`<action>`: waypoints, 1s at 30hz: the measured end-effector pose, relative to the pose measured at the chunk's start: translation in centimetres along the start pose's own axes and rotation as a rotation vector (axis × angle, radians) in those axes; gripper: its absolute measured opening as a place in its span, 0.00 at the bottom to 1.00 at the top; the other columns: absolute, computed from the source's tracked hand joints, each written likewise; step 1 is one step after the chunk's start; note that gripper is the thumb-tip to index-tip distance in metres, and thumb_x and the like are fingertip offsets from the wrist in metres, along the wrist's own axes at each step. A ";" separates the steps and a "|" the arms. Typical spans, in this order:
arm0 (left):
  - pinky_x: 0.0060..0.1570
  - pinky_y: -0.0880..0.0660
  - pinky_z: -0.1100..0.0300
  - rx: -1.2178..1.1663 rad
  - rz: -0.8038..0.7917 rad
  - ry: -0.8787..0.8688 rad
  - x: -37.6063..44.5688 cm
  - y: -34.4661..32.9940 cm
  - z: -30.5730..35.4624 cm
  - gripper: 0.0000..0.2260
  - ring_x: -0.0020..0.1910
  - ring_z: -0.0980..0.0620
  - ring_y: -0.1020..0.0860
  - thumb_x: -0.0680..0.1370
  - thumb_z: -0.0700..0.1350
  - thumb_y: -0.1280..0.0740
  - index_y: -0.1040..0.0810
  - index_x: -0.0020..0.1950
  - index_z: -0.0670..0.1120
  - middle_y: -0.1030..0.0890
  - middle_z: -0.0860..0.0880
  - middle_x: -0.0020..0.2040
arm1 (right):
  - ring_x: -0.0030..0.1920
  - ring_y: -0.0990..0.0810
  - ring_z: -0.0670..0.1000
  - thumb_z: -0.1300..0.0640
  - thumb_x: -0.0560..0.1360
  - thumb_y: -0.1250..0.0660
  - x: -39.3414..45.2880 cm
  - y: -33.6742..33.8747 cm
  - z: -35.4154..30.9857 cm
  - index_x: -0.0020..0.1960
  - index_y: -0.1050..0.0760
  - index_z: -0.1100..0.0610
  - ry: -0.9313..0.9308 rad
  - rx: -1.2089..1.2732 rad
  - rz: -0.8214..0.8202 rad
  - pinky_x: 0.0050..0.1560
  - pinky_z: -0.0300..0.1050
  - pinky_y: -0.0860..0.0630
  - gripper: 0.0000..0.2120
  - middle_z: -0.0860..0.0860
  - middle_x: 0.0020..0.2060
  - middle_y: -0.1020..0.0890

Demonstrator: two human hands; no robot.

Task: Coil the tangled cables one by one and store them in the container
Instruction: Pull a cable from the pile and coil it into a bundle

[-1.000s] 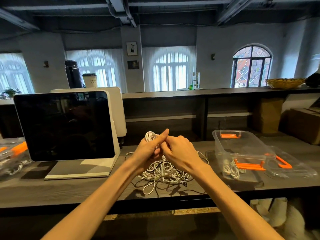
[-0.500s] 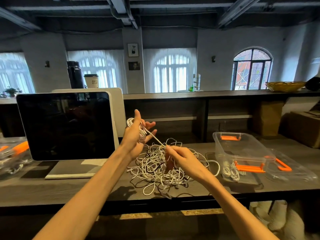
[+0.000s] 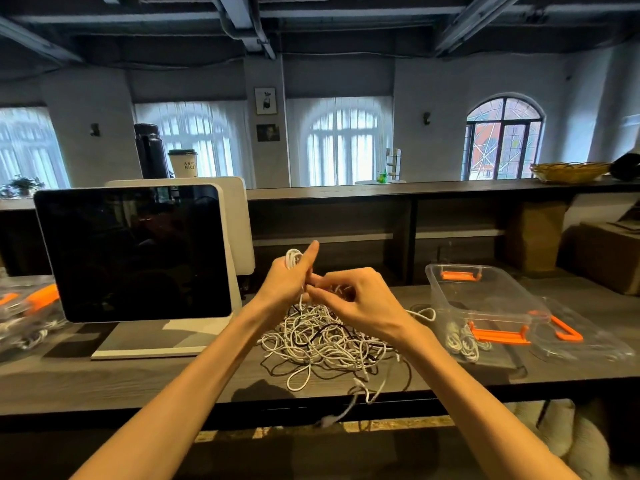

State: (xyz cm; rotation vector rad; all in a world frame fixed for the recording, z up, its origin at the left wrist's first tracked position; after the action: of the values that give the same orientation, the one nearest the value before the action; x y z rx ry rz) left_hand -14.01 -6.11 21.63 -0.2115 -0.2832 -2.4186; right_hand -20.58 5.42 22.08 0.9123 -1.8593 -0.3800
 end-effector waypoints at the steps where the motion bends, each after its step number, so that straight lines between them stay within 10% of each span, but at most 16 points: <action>1: 0.30 0.23 0.62 0.021 -0.062 0.017 -0.3 -0.6 -0.1 0.26 0.30 0.50 0.22 0.80 0.65 0.41 0.26 0.39 0.43 0.22 0.48 0.30 | 0.33 0.19 0.46 0.41 0.79 0.33 0.2 0.3 -0.2 0.52 0.14 0.46 0.015 0.003 0.030 0.35 0.50 0.21 0.12 0.44 0.34 0.16; 7: 0.20 0.42 0.68 -0.204 -0.536 0.208 -2.0 -3.6 -1.0 0.40 0.19 0.57 0.37 0.72 0.79 0.56 0.27 0.32 0.45 0.29 0.47 0.27 | 0.38 0.17 0.44 0.42 0.78 0.32 0.9 2.1 -0.4 0.48 0.15 0.49 0.025 -0.033 0.182 0.40 0.51 0.18 0.12 0.43 0.37 0.15; 12: 0.22 0.42 0.66 -0.132 -0.642 0.123 -2.5 -3.6 -0.5 0.27 0.21 0.58 0.38 0.65 0.68 0.24 0.24 0.43 0.46 0.31 0.51 0.28 | 0.38 0.16 0.46 0.46 0.78 0.29 0.4 2.2 -0.5 0.48 0.14 0.52 0.016 0.035 0.221 0.36 0.50 0.17 0.11 0.46 0.37 0.15; 17: 0.19 0.38 0.68 -0.206 -0.712 0.158 -2.8 -3.2 -0.8 0.28 0.17 0.58 0.36 0.63 0.65 0.20 0.23 0.46 0.44 0.31 0.51 0.23 | 0.37 0.16 0.50 0.49 0.78 0.27 0.6 2.3 -1.4 0.48 0.13 0.54 -0.022 0.184 0.139 0.36 0.45 0.19 0.09 0.49 0.35 0.15; 20: 0.20 0.42 0.68 -0.228 -0.703 0.185 -3.4 -2.9 -0.8 0.25 0.17 0.59 0.37 0.63 0.67 0.23 0.27 0.31 0.48 0.34 0.52 0.22 | 0.33 0.19 0.49 0.51 0.77 0.26 0.6 2.7 -1.7 0.49 0.14 0.56 -0.050 0.312 0.083 0.33 0.40 0.24 0.09 0.53 0.34 0.17; 25: 0.20 0.44 0.67 -0.546 -0.672 0.196 -3.1 -2.0 0.0 0.24 0.15 0.58 0.37 0.77 0.61 0.31 0.34 0.31 0.46 0.35 0.52 0.19 | 0.32 0.24 0.54 0.52 0.78 0.27 0.7 2.8 -0.2 0.54 0.19 0.56 -0.192 0.527 -0.024 0.30 0.42 0.25 0.09 0.52 0.36 0.19; 30: 0.21 0.40 0.68 -0.781 -0.293 0.177 -0.6 1.3 -0.3 0.25 0.19 0.57 0.35 0.81 0.56 0.36 0.34 0.29 0.46 0.35 0.51 0.22 | 0.31 0.24 0.46 0.54 0.83 0.34 0.3 2.6 2.4 0.55 0.17 0.52 -0.270 0.336 -0.045 0.29 0.38 0.28 0.07 0.49 0.45 0.15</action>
State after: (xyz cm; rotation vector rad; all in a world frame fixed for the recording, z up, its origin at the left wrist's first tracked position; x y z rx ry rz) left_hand -12.72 -6.73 21.39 -0.3101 0.7751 -2.6995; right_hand -23.83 6.62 22.72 1.1764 -2.1958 -0.2293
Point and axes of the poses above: each hand's wrist, its own x-axis towards the middle knuckle, its own y-axis out of the back of the hand, z = x × y, the point moved 7 cm from there along x, towards the middle knuckle
